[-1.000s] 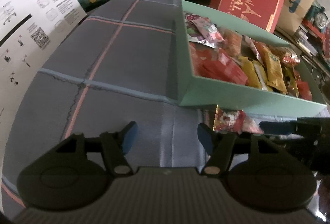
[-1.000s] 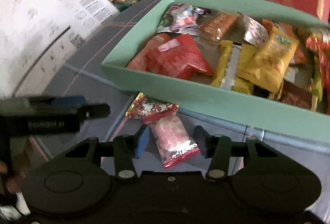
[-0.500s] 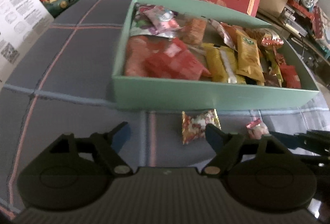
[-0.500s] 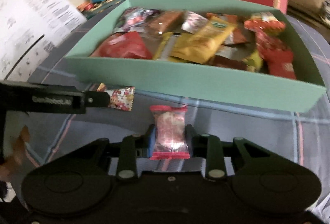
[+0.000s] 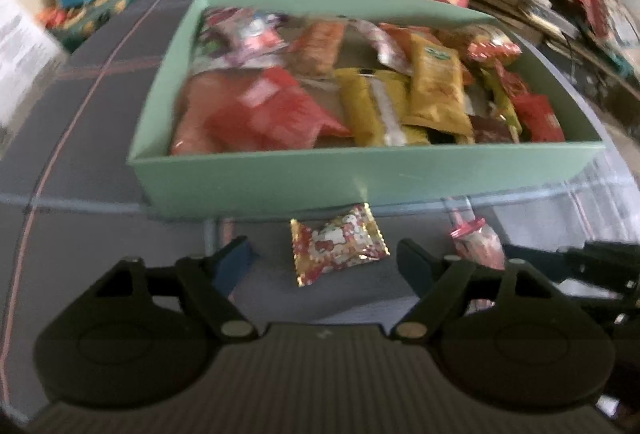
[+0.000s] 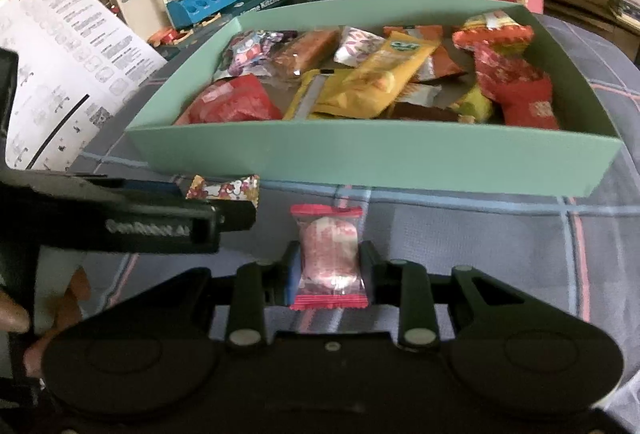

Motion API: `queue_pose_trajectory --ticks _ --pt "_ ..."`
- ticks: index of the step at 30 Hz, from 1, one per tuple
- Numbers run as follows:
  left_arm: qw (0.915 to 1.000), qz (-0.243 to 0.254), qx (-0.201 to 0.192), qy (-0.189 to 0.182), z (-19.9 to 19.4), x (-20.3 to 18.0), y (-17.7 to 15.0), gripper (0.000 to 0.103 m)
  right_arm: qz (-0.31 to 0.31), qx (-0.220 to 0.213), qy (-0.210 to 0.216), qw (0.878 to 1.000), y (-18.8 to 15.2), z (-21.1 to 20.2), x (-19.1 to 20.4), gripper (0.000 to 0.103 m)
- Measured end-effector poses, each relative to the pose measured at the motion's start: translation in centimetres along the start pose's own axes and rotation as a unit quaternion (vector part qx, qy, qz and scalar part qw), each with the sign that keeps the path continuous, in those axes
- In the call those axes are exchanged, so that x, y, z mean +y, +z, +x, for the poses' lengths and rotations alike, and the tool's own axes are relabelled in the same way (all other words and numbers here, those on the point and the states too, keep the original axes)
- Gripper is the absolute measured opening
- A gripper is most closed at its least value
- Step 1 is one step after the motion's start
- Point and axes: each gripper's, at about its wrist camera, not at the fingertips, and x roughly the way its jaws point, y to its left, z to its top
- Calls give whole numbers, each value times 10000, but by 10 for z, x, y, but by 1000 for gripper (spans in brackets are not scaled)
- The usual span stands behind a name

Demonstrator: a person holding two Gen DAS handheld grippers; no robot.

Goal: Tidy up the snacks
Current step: 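Grasp the pink-white wrapped candy with right tool while left tool grasps the red-white patterned candy, then lower both held candies into the green box and open both tools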

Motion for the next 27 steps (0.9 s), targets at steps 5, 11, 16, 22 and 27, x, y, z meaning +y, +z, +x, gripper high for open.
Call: queue_pose_trajectory --ticks 5,11,16,22,27 --pt "9971 677 -307 184 -4 -22 -11 31 95 -28 -62 9999 -4 -6 -6 29" --pt "9992 344 -181 34 -17 -10 -12 25 431 -1 48 9991 -6 -12 -11 28" --pt "9995 210 -218 -57 -32 0 -16 24 656 -41 82 9978 -6 -23 -16 28" --pt "9991 133 -381 -141 -54 2 -19 24 646 -147 143 9977 -5 -37 -10 28" --pt "9979 20 -633 -127 -76 9 -9 24 615 -350 294 9971 13 -52 -4 28"
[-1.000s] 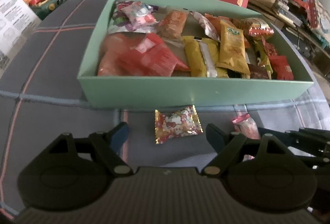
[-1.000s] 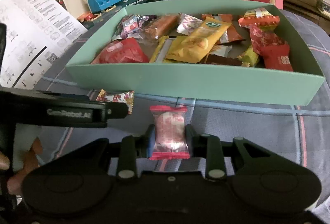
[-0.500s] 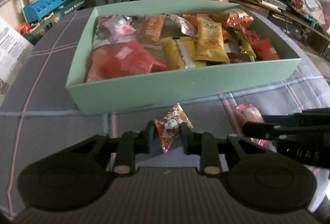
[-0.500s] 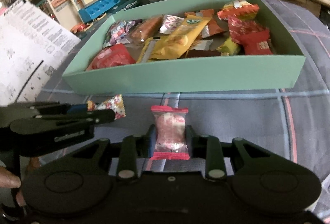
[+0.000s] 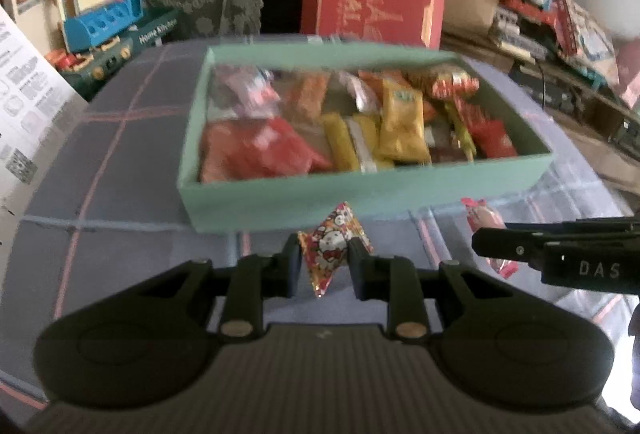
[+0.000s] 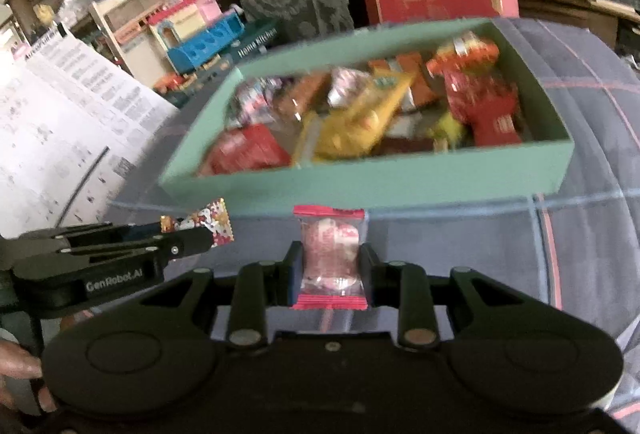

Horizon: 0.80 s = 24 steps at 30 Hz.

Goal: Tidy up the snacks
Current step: 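Lower both held candies into the green box and open both tools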

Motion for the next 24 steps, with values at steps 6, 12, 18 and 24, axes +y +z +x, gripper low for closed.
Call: queue_pose_trajectory --ticks 6,12,18,24 --pt "9993 -222 -269 144 -11 23 35 24 52 -240 226 9994 36 -2 12 28" --pt "9989 -311 -280 188 6 40 74 24 66 -297 340 9990 75 15 25 28" --pt "9993 -272 -236 112 34 38 105 24 124 -284 334 9990 105 39 31 28" --pt "9996 -249 -114 49 58 31 115 24 208 -265 261 9991 122 62 27 29"
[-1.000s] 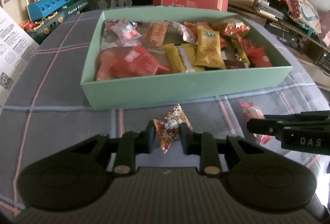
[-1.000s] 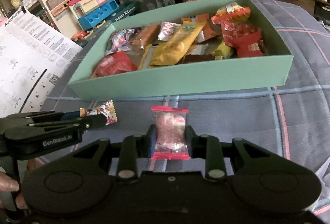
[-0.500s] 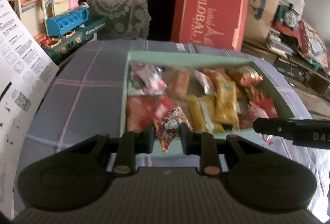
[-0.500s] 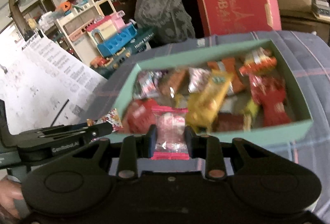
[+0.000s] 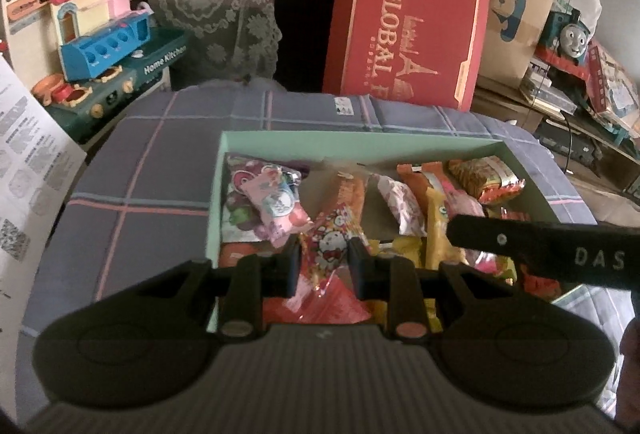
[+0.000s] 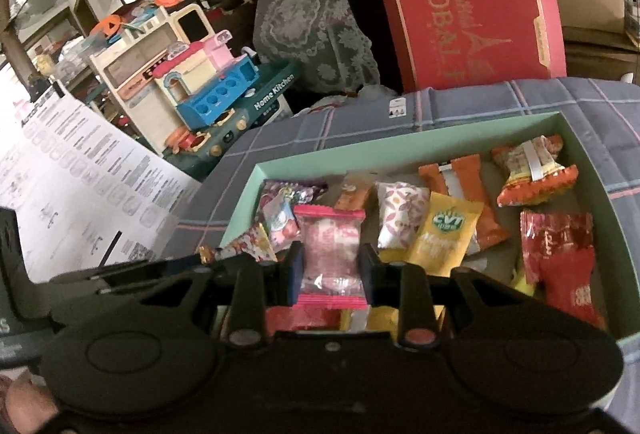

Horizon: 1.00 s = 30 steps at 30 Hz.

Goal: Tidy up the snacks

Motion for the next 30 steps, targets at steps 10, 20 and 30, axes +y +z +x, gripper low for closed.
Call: queue_pose_trajectory --ticks 10,20,30 --pt "9997 15 226 63 28 -3 -2 25 -12 74 -86 9999 9 28 -5 32" --pt "9983 -99 223 525 23 3 -9 103 74 37 -314 9995 5 24 -9 103" --pt "9979 -136 278 575 -9 4 -30 103 156 114 -433 9989 -16 -13 -10 103"
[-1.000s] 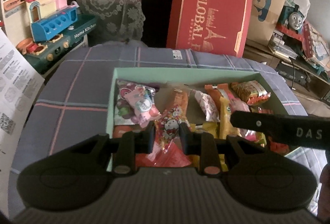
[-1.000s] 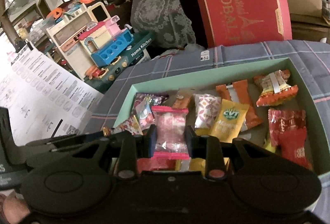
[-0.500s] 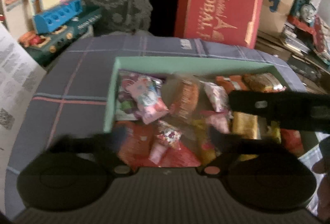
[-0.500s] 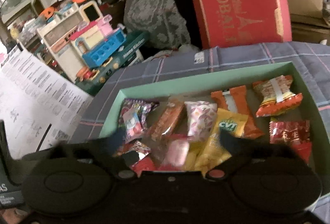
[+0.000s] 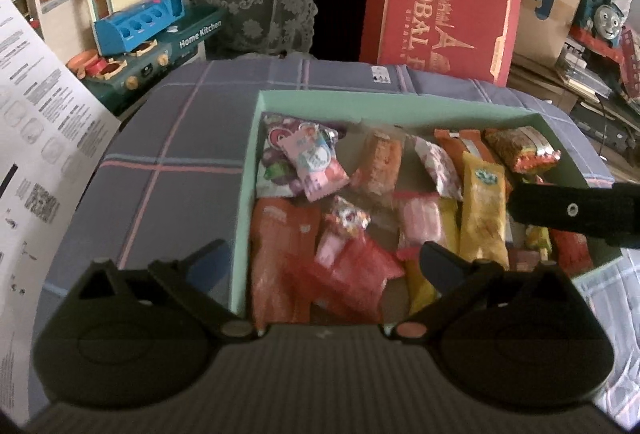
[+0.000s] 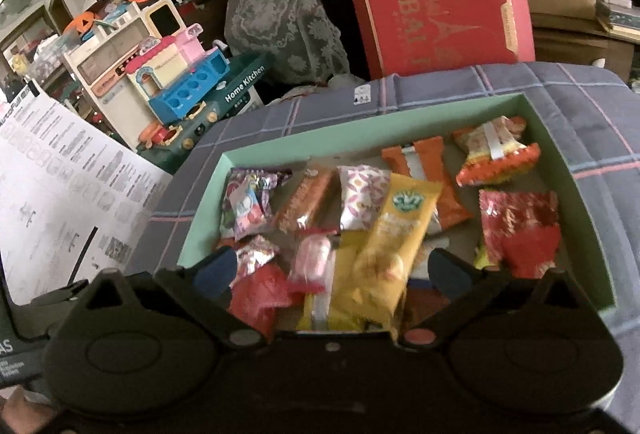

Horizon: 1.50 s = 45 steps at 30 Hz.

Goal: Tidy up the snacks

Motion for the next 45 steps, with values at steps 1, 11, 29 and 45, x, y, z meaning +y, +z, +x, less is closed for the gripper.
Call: queue_pose_trajectory --ticks 1,11,29,45 --pt "10000 15 -3 -12 -5 0 -4 103 -5 -3 -18 10000 -3 -5 -1 103" --pt "9999 122 42 -99 -48 -3 -44 103 68 23 -218 9997 -44 -54 -10 103" --pt "9996 206 134 144 -78 -1 -100 103 -33 344 -1014 9942 -103 -94 -30 103" --pt "9988 -29 353 342 -69 9 -108 103 -2 543 -1114 9923 -113 -90 -36 103"
